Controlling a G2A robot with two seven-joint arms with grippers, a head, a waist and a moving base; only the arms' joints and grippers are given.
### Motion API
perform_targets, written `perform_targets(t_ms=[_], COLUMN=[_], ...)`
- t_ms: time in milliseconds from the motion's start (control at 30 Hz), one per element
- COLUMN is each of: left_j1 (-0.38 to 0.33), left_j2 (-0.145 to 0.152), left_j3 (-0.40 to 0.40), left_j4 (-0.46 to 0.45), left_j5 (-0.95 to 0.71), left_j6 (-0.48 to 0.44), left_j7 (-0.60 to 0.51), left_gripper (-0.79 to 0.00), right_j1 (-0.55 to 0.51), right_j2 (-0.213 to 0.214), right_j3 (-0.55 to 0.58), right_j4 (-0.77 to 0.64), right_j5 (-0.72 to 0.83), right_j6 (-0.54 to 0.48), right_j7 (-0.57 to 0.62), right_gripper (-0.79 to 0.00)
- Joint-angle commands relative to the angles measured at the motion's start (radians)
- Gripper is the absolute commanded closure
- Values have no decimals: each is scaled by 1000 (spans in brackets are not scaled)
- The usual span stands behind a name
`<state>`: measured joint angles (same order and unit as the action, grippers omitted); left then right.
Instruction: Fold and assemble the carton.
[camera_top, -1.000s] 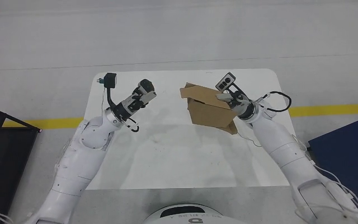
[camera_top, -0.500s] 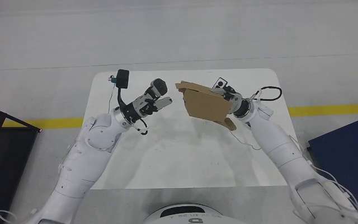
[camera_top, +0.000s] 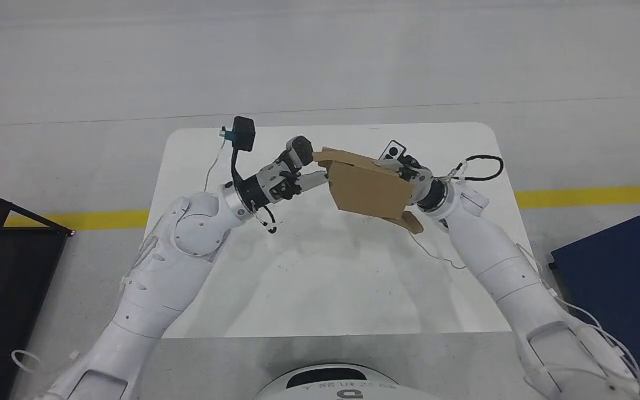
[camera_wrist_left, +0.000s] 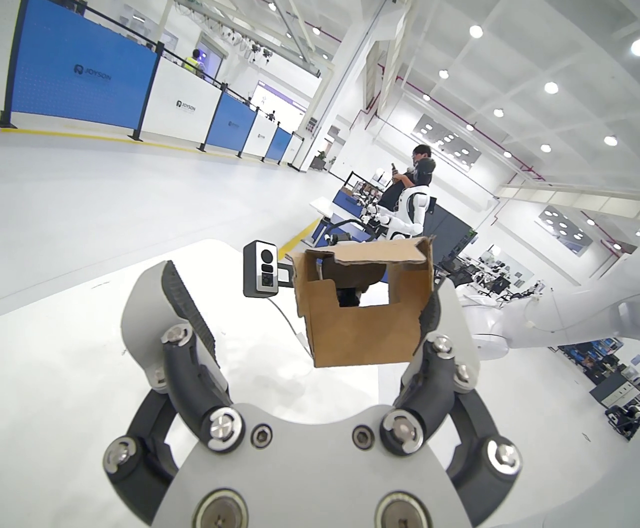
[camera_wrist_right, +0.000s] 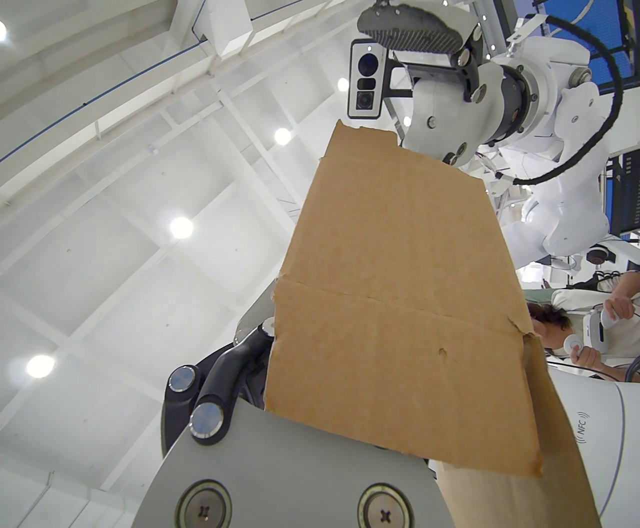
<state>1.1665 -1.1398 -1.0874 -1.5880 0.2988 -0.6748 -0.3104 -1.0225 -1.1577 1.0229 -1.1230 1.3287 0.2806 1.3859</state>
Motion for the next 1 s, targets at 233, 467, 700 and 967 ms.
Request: perform_targets(t_ms=[233,467,700,967], left_j1=[-12,-31,-46,-21], left_j2=[-7,-14,-20,-21], left_j3=[5,28,36,-3], left_j4=[36,23,35,53], left_j5=[13,41,76,0], left_j6=[-8,10,51,-22], left_j7=[25,-1,13,83], left_gripper=[-785,-785,-785,-785], right_j1=[-7,-11,-10,-13], right_j2=[-3,-8,-9,-12], right_j3=[17,20,37,53], right_j4=[-6,-14,-7,-4], right_j5=[-12,-26,-30,-33], right_j6=[9,14,22,26], right_j7=[-3,-8,-1,1], right_gripper=[0,0,0,0])
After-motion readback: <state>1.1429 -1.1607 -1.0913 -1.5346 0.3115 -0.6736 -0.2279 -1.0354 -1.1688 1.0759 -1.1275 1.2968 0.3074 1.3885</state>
